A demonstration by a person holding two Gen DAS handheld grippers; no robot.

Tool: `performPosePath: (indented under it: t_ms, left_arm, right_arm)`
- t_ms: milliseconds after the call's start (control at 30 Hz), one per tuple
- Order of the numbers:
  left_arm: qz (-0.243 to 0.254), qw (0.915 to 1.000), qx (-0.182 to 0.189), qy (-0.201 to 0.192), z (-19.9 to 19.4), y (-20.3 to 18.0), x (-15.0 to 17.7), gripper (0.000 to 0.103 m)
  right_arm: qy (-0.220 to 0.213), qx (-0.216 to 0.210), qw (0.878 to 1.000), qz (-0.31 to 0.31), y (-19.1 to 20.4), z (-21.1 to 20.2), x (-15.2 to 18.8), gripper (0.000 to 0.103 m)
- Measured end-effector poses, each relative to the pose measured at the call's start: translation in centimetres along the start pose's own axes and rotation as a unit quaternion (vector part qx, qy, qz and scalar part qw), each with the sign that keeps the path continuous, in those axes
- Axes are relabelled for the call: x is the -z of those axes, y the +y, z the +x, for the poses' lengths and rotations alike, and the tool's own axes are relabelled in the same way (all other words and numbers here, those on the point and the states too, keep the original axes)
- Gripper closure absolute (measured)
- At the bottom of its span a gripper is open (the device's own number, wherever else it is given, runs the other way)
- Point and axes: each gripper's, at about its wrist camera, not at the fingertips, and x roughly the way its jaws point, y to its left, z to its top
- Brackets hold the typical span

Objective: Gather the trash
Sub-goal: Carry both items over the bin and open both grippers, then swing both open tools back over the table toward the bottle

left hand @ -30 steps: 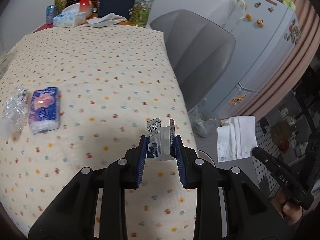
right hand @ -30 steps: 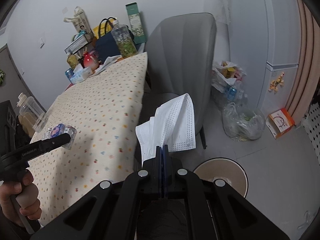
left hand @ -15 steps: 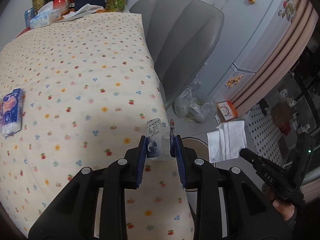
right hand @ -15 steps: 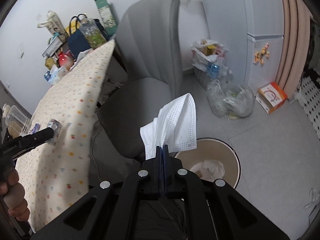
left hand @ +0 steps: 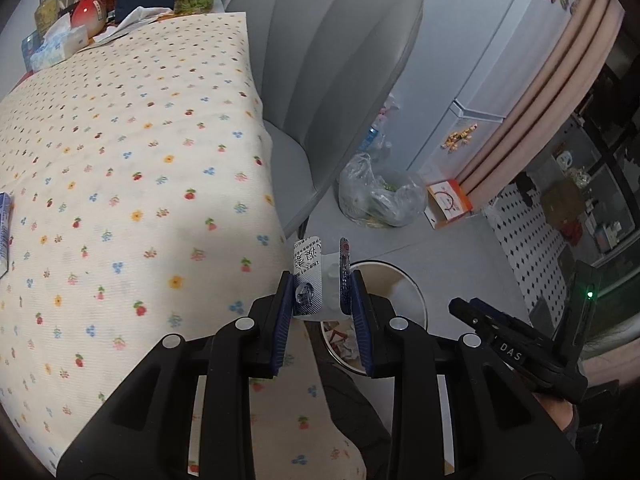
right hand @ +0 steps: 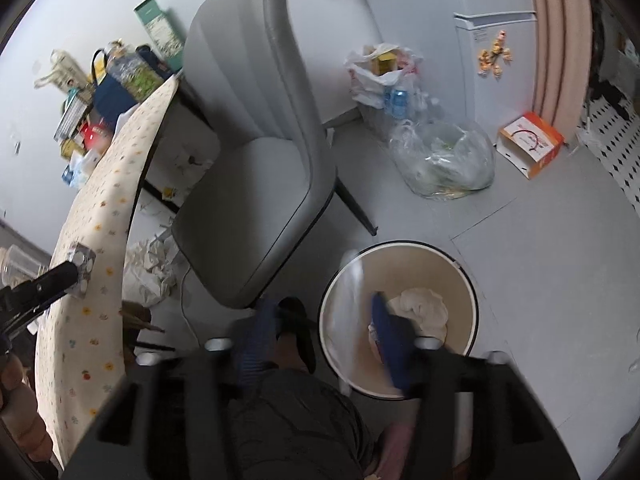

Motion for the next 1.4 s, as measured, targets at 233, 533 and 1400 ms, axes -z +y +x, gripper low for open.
performPosePath:
  t_ms: [233, 533, 1400]
  left_arm:
    - [0.023, 0.9996, 0.013, 0.011, 1.2, -2.5, -0.1, 0.075]
    - [0.064, 0.9967, 0.039, 0.031, 3.7, -8.0, -0.5, 0.074]
    - [0.040, 0.9974, 0.052, -0.029, -0.5, -5.9, -3.0, 0.008]
  right_arm:
    - [-0.017, 0.002, 1.000, 0.015, -1.8, -1.8, -0.2, 0.049]
    - [-0.047, 0.021, 0.998, 0.042, -5.6, -5.5, -0.2, 0.046]
    - [-0.100, 0.033, 0.994, 0.028, -2.6, -9.3, -2.0, 0.018]
